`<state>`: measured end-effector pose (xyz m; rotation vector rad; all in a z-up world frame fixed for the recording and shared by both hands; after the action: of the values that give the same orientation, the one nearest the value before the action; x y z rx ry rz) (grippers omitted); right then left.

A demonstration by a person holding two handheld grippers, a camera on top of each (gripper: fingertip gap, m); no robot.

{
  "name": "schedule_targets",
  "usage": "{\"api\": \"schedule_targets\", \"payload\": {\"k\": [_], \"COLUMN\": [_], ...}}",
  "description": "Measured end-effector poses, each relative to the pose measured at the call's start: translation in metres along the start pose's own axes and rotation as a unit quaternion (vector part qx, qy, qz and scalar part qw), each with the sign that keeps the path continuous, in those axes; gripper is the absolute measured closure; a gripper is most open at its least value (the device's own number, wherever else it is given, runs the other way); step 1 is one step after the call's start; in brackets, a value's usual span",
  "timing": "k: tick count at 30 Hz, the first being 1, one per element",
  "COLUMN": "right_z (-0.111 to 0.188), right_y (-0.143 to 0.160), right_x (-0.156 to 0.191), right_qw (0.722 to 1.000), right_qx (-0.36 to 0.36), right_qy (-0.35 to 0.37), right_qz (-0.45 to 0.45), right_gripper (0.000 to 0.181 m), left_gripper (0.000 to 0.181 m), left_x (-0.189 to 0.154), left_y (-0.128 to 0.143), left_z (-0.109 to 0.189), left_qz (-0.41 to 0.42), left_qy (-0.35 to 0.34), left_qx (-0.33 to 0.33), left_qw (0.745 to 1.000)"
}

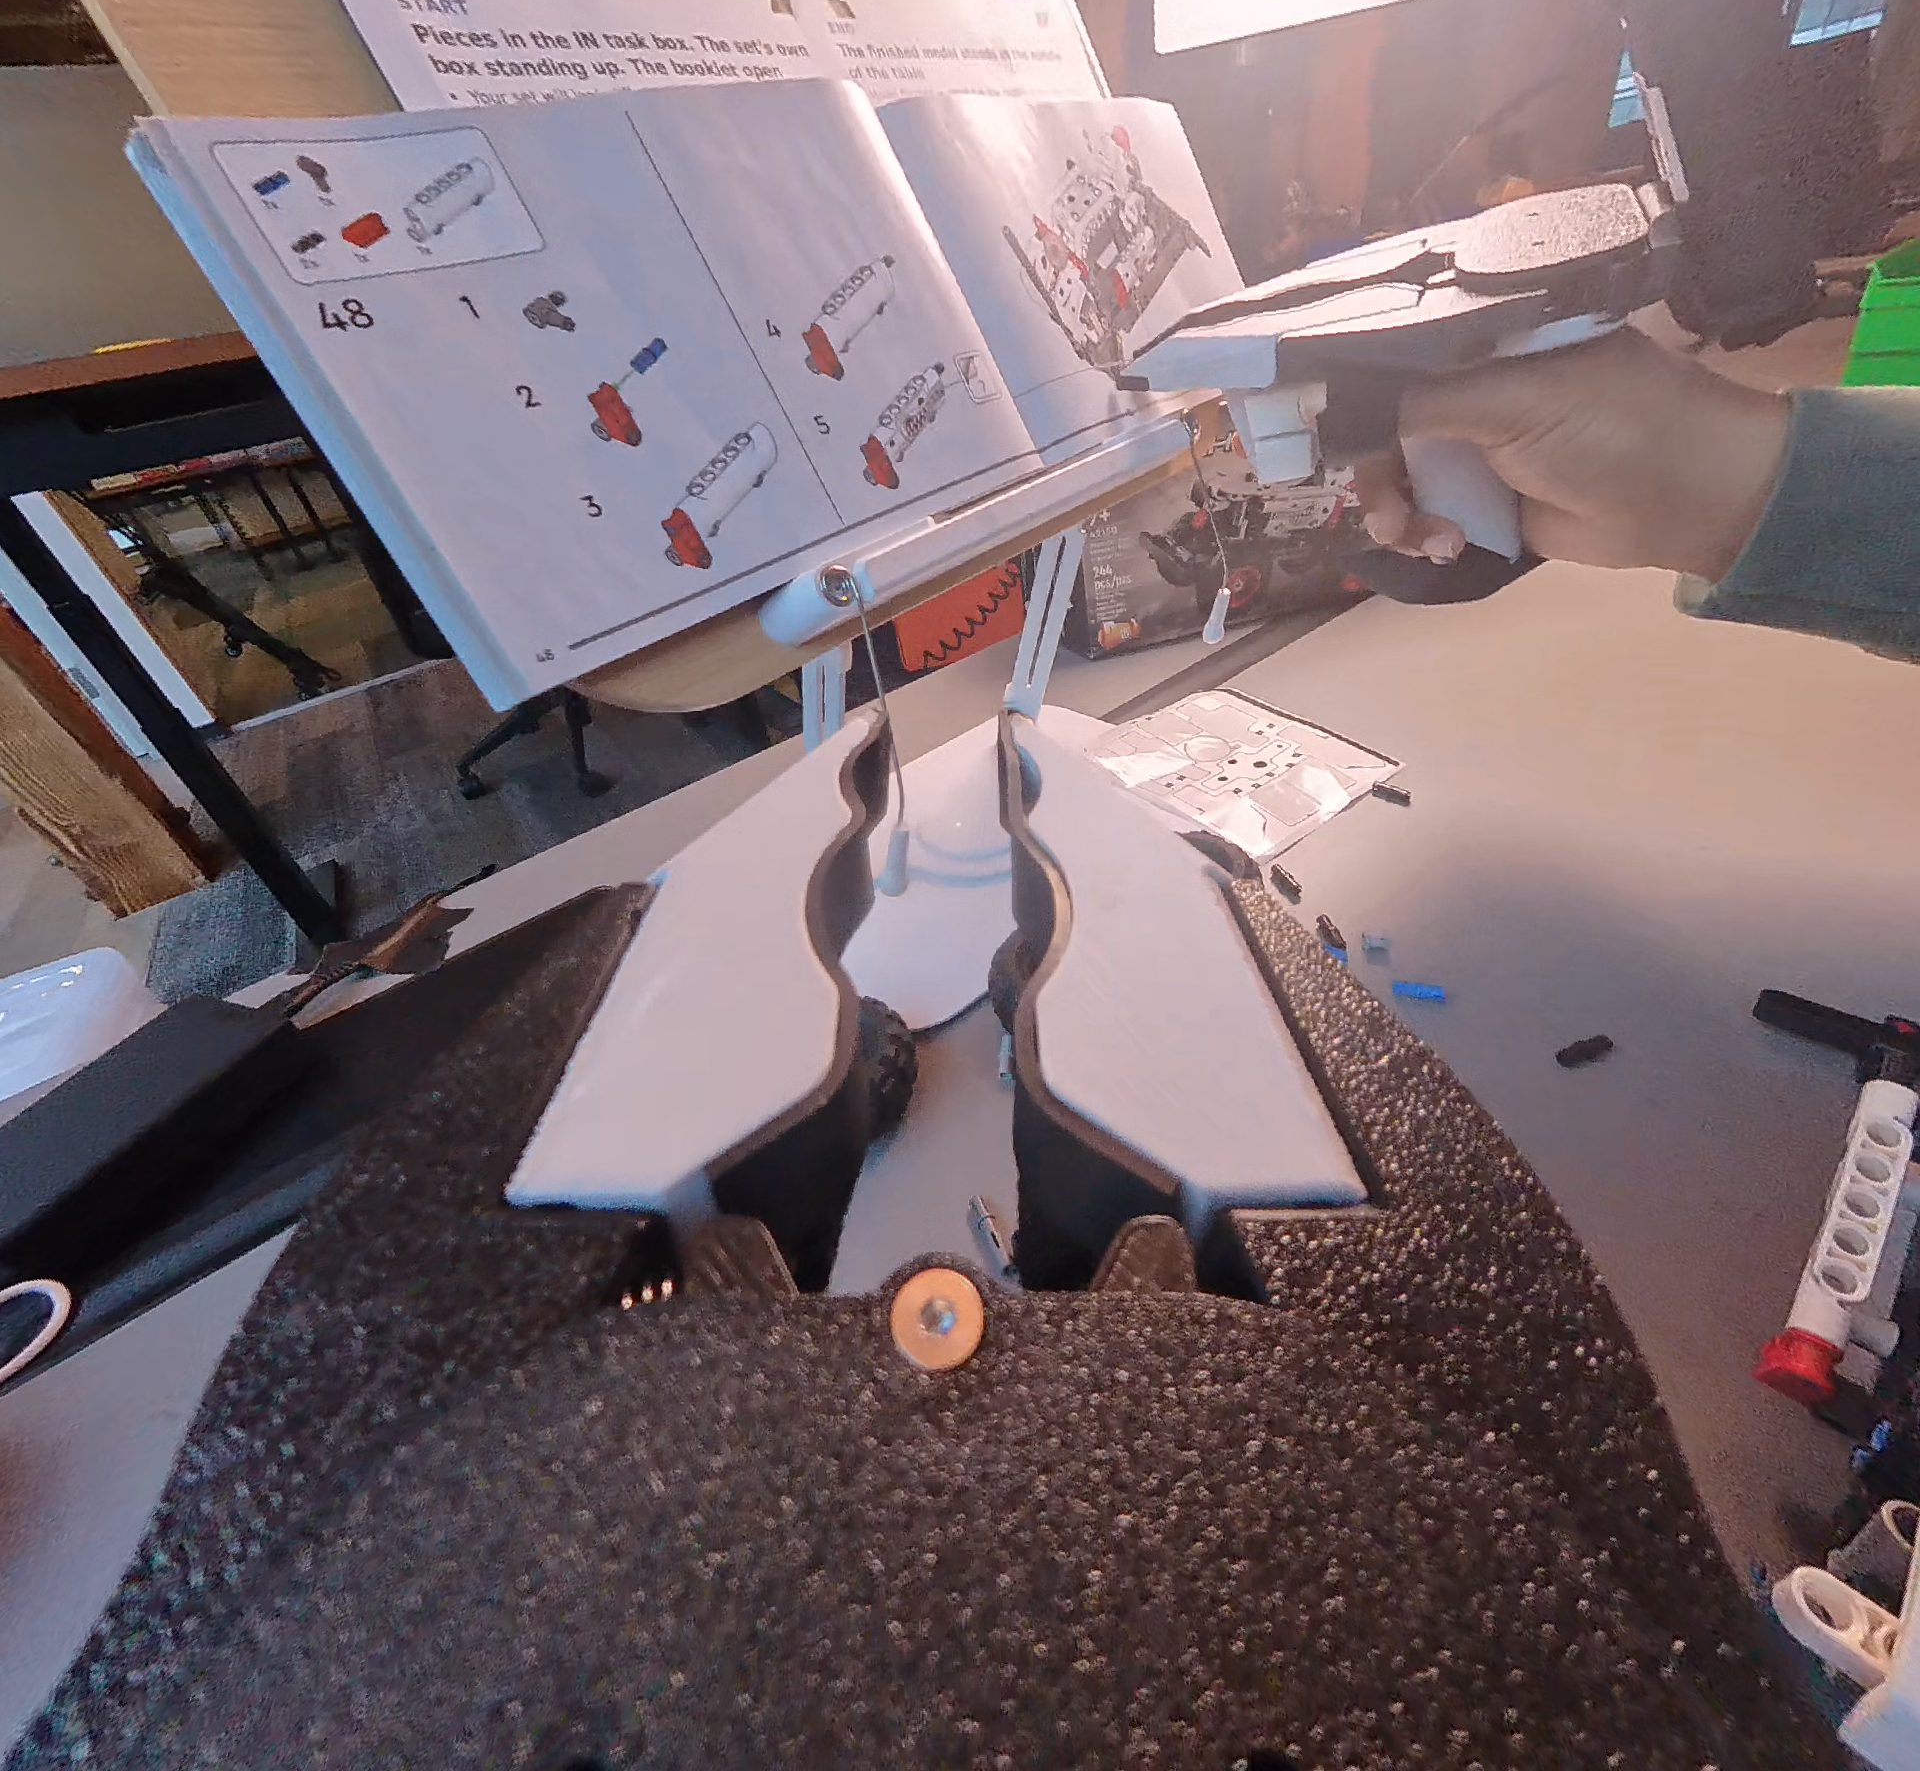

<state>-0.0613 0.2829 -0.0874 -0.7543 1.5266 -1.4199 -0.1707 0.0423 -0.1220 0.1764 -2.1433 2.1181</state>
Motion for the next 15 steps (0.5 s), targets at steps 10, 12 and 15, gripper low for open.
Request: {"api": "schedule_targets", "payload": {"k": [10, 12, 15], "right_z": [0.005, 0.008, 0.015], "right_y": [0.006, 0.005, -0.003], "right_x": [-0.018, -0.02, -0.017], "right_qw": [1.0, 0.999, 0.999], "right_qx": [0.008, 0.016, 0.01], "right_qy": [0.027, 0.034, 0.039], "right_qz": [0.002, 0.002, 0.004], "right_gripper": [0.146, 0.14, 0.137], "left_gripper": [0.159, 0.159, 0.159], "left_x": [0.001, 0.001, 0.002], "left_y": [0.001, 0.001, -0.002], "left_z": [0.0, 0.0, 0.0], "left_qz": [0.012, 0.011, 0.013], "left_qy": [0.0, 0.0, -0.001], "left_qx": [0.001, 0.0, -0.005], "left_qw": [1.0, 1.0, 1.0]}}
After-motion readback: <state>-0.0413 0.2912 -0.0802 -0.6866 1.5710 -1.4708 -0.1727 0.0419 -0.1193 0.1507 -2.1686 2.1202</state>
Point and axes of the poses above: each gripper's, where its closed fingertips meet, z back along the fingers, y out of its underside, x = y × z across the jaws, the point moved 3 cm from there along z, back along the fingers, and after that the axes turned 2 degrees about -y, right-handed, at the moved point
